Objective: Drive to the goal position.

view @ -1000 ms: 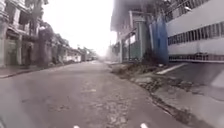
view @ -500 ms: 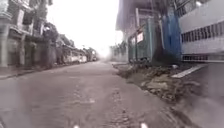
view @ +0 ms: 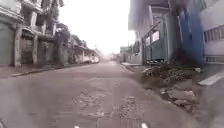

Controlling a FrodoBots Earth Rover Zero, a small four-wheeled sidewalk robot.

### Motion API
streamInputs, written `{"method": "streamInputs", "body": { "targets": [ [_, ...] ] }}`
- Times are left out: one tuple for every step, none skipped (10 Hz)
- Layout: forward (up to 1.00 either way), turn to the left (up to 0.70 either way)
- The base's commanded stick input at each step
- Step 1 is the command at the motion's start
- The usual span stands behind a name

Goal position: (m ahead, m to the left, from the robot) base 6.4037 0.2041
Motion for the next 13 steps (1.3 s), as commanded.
{"method": "streamInputs", "body": {
  "targets": [
    [1.0, 0.01],
    [1.0, 0.01],
    [1.0, 0.01],
    [1.0, 0.01],
    [1.0, 0.01],
    [1.0, 0.01],
    [1.0, 0.01],
    [1.0, 0.01],
    [1.0, -0.39],
    [1.0, -0.39],
    [1.0, -0.39],
    [1.0, -0.39],
    [1.0, -0.2]
  ]
}}
